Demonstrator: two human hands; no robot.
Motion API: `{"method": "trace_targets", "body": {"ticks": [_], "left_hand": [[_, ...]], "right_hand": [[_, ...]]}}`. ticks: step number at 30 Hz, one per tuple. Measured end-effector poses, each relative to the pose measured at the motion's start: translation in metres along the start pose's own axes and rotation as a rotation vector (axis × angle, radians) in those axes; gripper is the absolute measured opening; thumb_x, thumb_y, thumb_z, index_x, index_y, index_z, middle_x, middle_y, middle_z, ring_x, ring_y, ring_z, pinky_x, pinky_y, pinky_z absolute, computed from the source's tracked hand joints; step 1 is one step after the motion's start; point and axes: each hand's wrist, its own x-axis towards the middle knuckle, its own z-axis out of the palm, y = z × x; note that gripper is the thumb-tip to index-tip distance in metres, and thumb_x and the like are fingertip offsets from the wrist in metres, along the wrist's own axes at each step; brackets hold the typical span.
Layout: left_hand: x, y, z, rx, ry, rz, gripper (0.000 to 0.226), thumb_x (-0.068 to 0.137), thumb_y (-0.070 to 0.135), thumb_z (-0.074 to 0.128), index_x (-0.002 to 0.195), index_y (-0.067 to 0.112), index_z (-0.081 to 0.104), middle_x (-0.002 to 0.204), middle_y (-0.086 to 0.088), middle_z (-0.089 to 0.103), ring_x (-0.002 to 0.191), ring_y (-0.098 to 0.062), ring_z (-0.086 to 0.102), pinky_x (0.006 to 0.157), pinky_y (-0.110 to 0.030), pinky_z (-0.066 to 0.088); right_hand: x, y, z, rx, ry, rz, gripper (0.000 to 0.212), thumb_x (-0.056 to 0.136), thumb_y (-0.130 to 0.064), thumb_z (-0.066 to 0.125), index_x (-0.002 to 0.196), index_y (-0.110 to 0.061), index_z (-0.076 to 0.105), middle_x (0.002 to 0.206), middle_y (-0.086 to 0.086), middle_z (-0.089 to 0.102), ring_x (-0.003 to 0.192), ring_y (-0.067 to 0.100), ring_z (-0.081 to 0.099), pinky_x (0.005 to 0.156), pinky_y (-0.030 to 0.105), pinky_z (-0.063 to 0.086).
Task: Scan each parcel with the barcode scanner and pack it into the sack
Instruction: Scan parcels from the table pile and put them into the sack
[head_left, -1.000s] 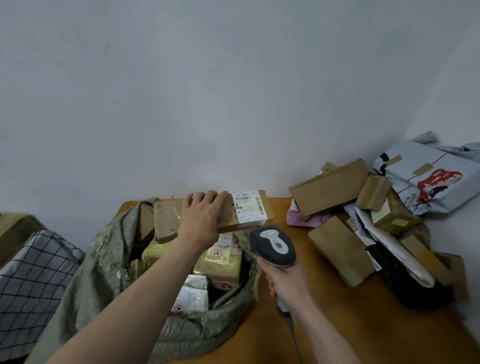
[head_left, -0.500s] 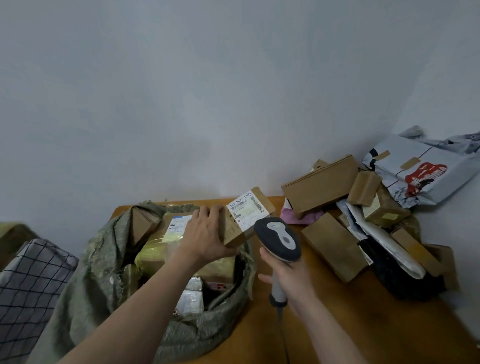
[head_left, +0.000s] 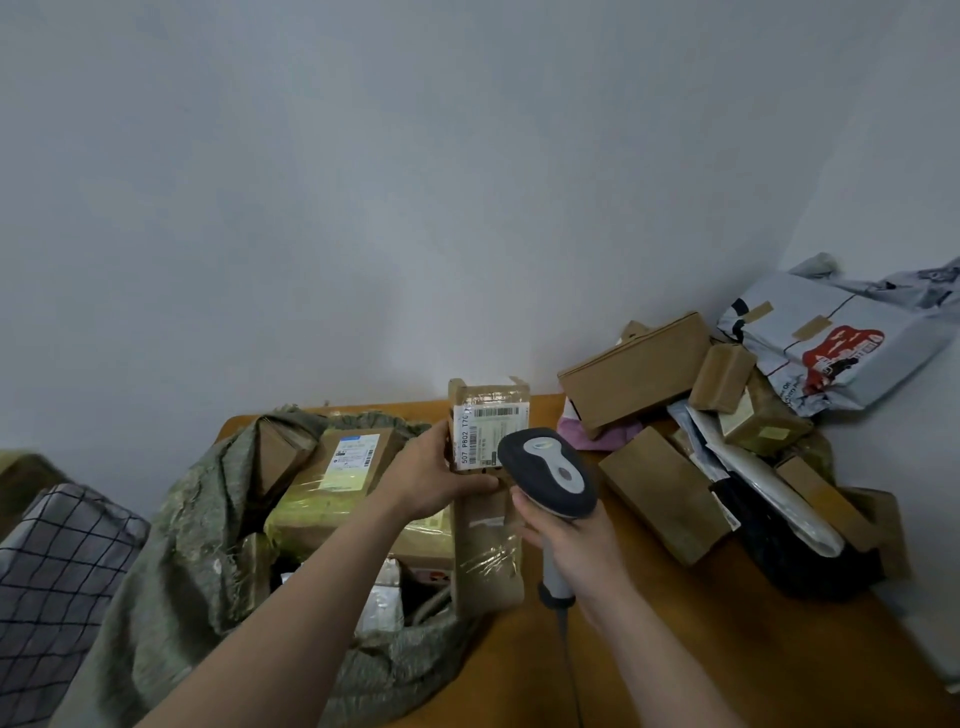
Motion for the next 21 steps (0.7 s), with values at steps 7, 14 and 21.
{"method": "trace_targets", "body": {"ticks": [7, 14, 21], "left_hand": [[0.004, -0.009, 0.001, 0.037, 0.073, -0.096, 0.072, 0.069, 0.051, 0.092, 0.128, 0.028, 0.058, 0.122, 0.008, 0.072, 0.102, -0.015, 0.069, 0.079, -0.030, 0.057], [0.002, -0.014, 0.003, 0.057, 0.098, -0.148, 0.069, 0.068, 0.055, 0.091, 0.122, 0.031, 0.057, 0.117, 0.010, 0.072, 0.100, -0.013, 0.068, 0.085, -0.040, 0.060], [0.002, -0.012, 0.002, 0.056, 0.106, -0.153, 0.068, 0.071, 0.053, 0.090, 0.124, 0.029, 0.056, 0.121, 0.007, 0.071, 0.102, -0.015, 0.068, 0.083, -0.037, 0.059]], "right_hand": [[-0.008, -0.002, 0.005, -0.058, -0.105, -0.020, 0.012, 0.094, -0.018, 0.072, 0.103, -0.010, 0.074, 0.091, 0.011, 0.079, 0.080, 0.027, 0.076, 0.066, 0.034, 0.059], [-0.008, -0.005, 0.005, -0.084, -0.129, -0.025, 0.017, 0.096, -0.023, 0.070, 0.100, -0.006, 0.072, 0.082, 0.014, 0.076, 0.069, 0.028, 0.074, 0.055, 0.023, 0.051], [-0.006, -0.003, 0.007, -0.038, -0.140, 0.006, 0.020, 0.096, -0.022, 0.071, 0.111, -0.009, 0.069, 0.082, 0.019, 0.075, 0.067, 0.031, 0.072, 0.053, 0.026, 0.045]]}}
